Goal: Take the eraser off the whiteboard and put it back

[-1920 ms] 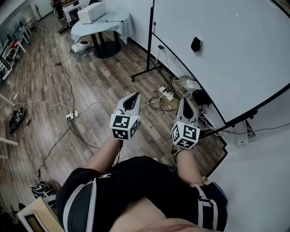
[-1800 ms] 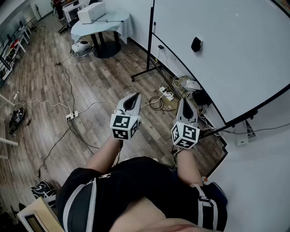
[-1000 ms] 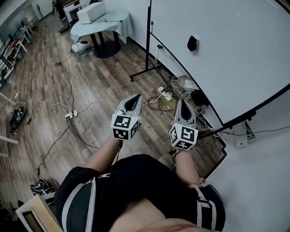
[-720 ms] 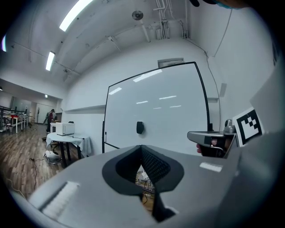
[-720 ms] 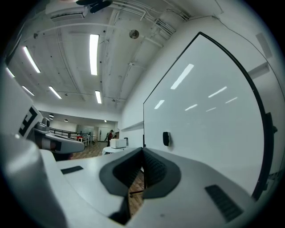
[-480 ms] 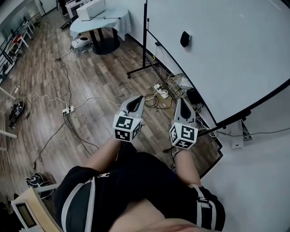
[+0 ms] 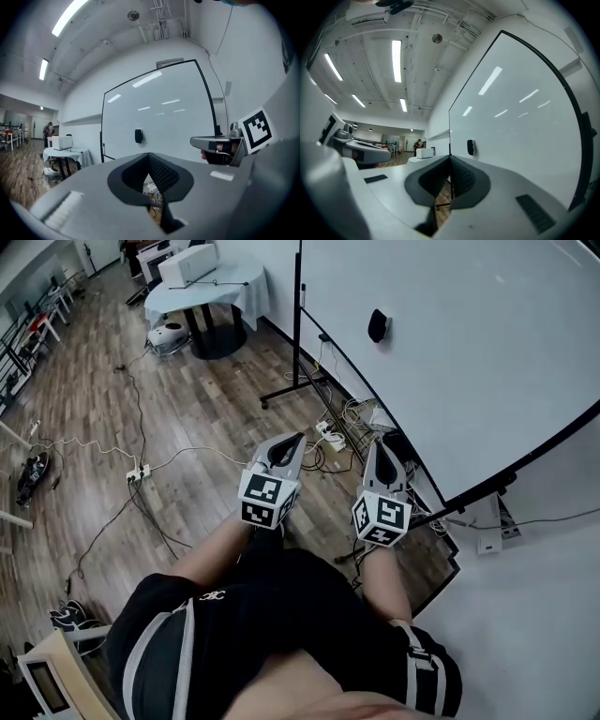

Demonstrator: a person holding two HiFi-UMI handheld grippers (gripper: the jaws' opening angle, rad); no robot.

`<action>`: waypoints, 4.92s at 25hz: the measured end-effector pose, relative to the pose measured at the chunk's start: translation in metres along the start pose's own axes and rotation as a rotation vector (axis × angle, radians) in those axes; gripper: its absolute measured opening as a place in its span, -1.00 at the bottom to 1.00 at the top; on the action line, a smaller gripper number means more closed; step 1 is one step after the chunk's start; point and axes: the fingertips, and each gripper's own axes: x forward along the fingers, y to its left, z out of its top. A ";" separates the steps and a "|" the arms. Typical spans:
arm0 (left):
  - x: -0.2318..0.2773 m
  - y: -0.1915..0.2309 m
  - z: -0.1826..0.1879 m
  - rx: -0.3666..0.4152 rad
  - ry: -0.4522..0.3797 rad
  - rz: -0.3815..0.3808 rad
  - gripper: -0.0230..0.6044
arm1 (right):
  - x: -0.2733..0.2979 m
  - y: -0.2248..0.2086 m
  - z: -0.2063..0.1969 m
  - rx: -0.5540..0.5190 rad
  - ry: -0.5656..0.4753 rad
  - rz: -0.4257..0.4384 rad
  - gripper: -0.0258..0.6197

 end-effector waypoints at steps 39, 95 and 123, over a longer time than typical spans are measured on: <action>0.245 0.165 0.002 -0.125 0.067 -0.193 -0.90 | 0.246 -0.070 0.004 -0.014 0.068 -0.281 -0.91; 0.440 0.078 0.045 -0.088 0.039 -0.558 -0.07 | 0.275 -0.153 -0.022 -0.011 0.145 -0.451 -0.91; 0.480 0.051 0.049 -0.076 0.068 -0.518 0.03 | 0.260 -0.165 -0.032 0.008 0.173 -0.457 -0.91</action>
